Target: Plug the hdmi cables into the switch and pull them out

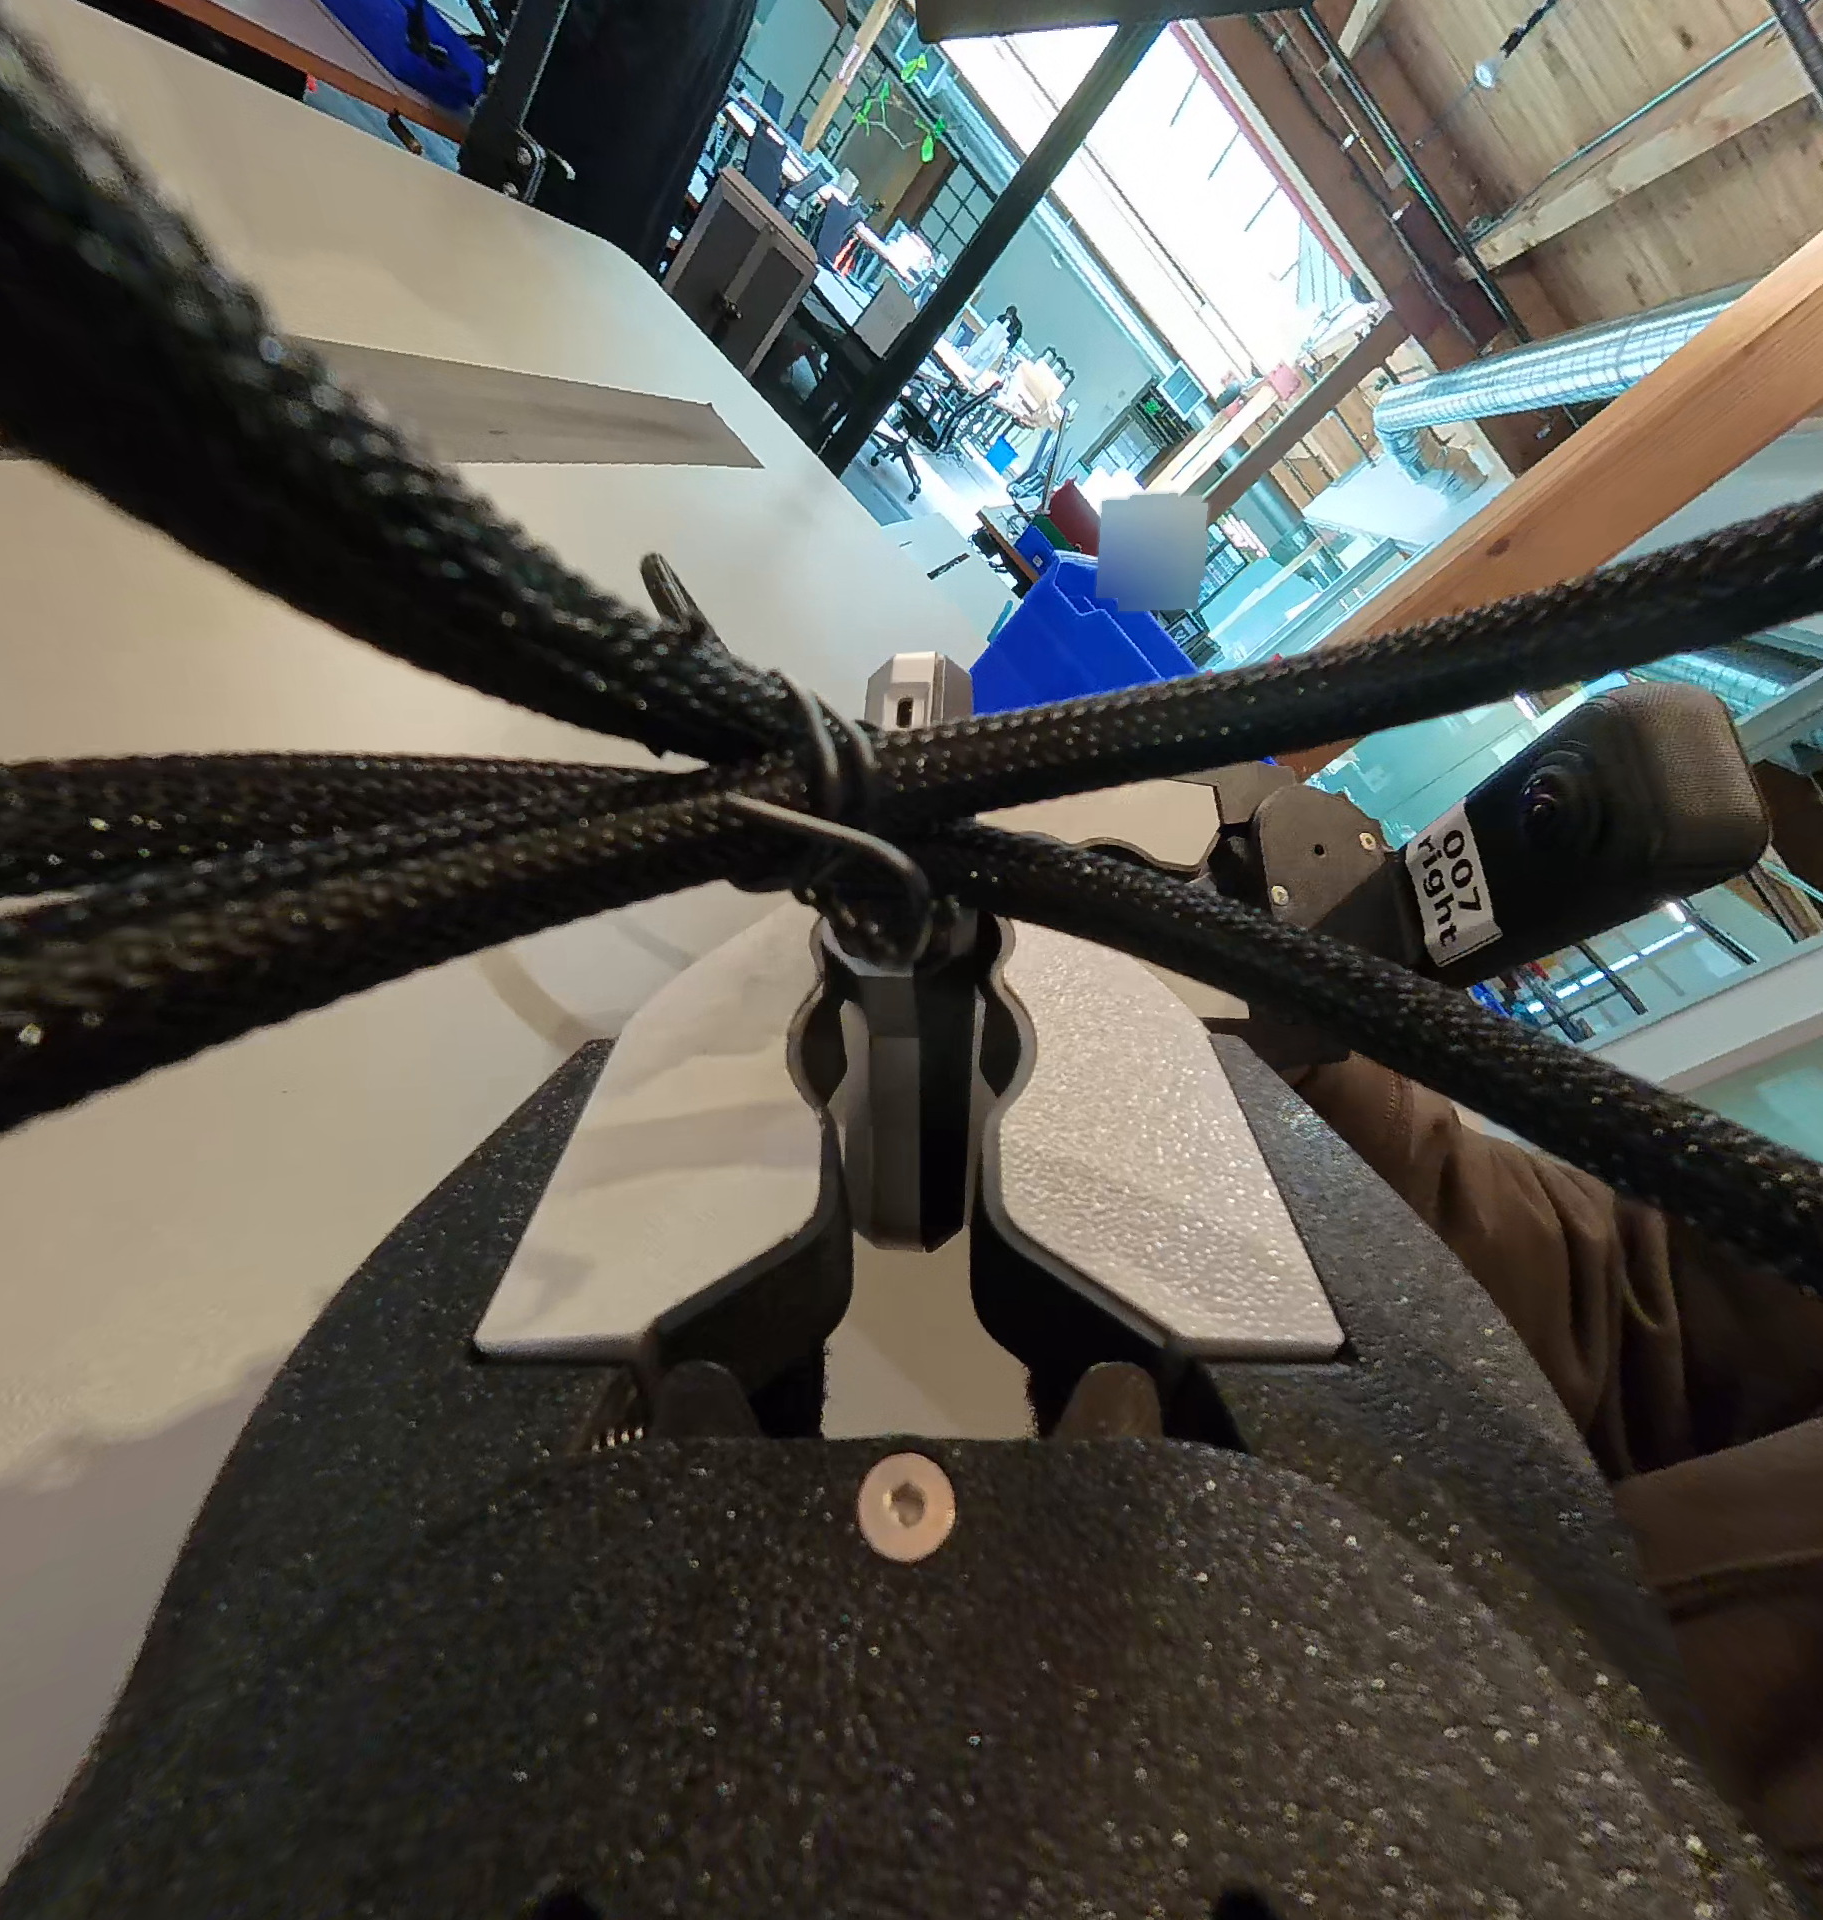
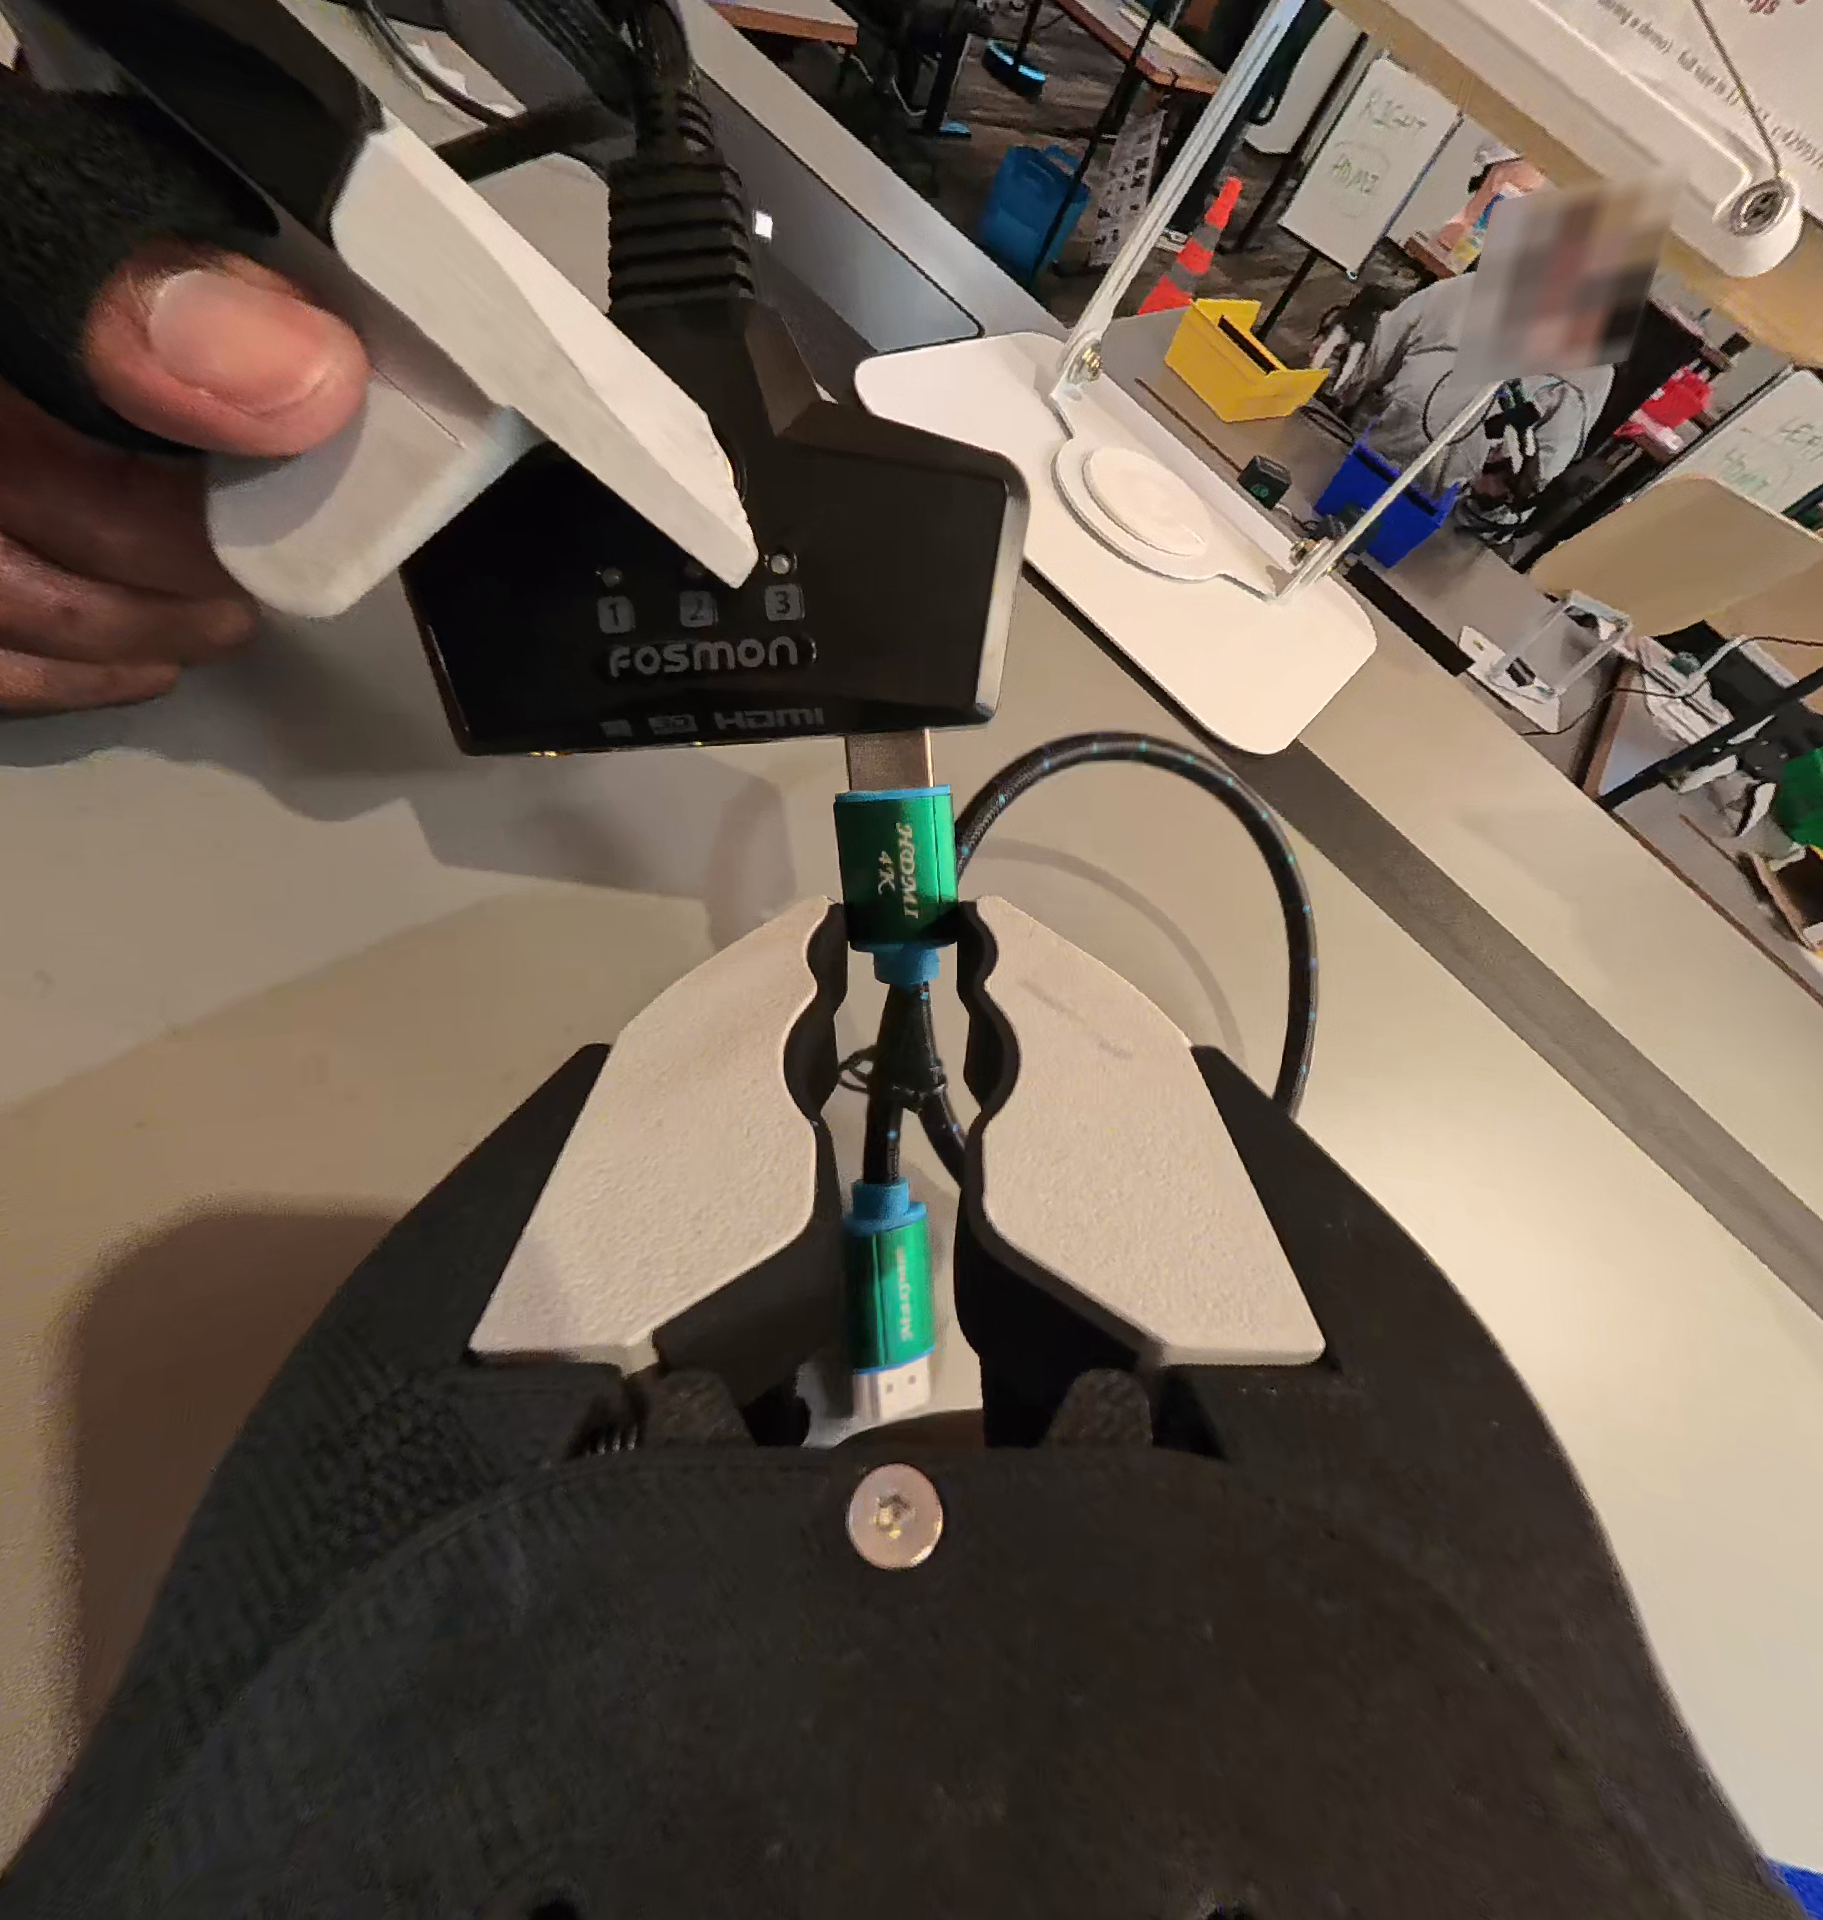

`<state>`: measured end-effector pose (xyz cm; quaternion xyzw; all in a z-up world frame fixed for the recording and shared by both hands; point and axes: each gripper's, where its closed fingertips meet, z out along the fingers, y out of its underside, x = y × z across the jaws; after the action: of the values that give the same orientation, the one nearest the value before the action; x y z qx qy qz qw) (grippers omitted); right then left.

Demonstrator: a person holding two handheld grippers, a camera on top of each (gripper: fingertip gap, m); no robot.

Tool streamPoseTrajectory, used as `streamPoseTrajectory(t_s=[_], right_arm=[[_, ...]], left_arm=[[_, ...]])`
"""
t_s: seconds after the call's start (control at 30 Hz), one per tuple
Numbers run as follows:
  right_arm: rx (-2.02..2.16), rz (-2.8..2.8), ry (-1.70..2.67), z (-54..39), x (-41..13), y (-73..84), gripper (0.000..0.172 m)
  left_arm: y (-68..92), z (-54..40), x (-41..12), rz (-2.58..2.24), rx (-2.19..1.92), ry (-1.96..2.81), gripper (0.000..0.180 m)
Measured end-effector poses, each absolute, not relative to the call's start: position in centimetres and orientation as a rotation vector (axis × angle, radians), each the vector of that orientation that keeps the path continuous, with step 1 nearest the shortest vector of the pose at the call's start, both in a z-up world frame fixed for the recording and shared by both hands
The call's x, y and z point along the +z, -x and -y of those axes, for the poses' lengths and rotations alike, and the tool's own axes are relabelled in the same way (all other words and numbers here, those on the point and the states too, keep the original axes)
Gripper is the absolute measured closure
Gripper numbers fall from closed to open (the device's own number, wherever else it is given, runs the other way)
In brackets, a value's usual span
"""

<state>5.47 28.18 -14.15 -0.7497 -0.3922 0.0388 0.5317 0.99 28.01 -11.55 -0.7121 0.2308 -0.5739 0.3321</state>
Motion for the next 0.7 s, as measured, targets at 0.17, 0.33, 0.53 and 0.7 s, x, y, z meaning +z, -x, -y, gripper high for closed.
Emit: streamPoseTrajectory(t_s=[0.17, 0.33, 0.53, 0.7], right_arm=[[0.025, 0.969, 1.785, -28.17, -14.41, -5.48, 0.152], [0.158, 0.884, 1.841, -28.19, -14.48, -5.50, 0.152], [0.250, 0.787, 1.914, -28.19, -14.72, -5.34, 0.152], [0.197, 0.793, 1.901, -28.20, -14.71, -5.13, 0.152]], left_arm=[[-1.00, -27.84, -11.61, -0.617, -1.503, 1.863, 0.158], [-1.08, -27.89, -11.66, -0.622, -1.487, 1.864, 0.158], [-1.00, -28.16, -11.97, -0.622, -1.435, 1.879, 0.158], [-1.02, -28.14, -11.86, -0.597, -1.477, 1.879, 0.158]])
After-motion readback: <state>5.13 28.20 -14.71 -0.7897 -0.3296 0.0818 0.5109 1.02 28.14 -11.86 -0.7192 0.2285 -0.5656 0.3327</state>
